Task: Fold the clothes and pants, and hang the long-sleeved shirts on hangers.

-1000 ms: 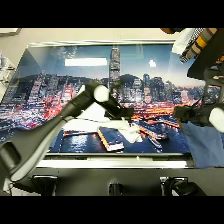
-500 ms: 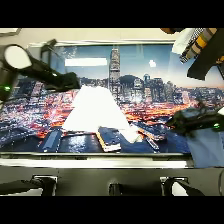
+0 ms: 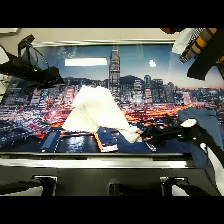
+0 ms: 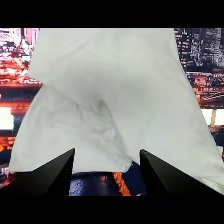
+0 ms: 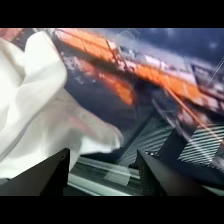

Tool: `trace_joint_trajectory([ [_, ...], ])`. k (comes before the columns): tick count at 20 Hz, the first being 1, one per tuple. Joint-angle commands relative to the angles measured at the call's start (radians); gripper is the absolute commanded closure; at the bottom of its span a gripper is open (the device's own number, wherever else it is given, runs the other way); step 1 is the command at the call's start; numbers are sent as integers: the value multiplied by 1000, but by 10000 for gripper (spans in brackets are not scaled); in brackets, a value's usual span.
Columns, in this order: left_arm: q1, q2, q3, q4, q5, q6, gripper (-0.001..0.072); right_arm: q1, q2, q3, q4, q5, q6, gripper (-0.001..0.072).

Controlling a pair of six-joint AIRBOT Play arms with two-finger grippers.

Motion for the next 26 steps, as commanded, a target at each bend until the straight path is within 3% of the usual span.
trace_joint_trajectory([
  [1, 12, 0, -1, 2, -14, -2, 131, 109, -76, -13, 79, -114, 3, 215],
  [3, 30, -2, -8, 9, -38, 2, 130, 143, -95, -13, 132, -156, -19, 251],
  [6, 95, 15, -63, 14, -48, 63, 131, 150, -94, -11, 133, -167, -37, 673],
  [9, 201, 106, -272, 12, 71, 106, 134, 150, -59, -10, 88, -145, -32, 685],
  [12, 298, 211, -620, -150, 251, 237, 135, 150, 12, -10, 34, -118, 25, 685],
  [16, 344, 211, -953, -338, 420, 402, 135, 150, 118, -8, -52, -59, 117, 685],
  [22, 344, 132, -1057, -422, 563, 536, 136, 150, 192, -8, -54, -24, 158, 685],
  [26, 343, 55, -1056, -495, 602, 562, 138, 150, 205, -8, -50, -18, 165, 685],
])
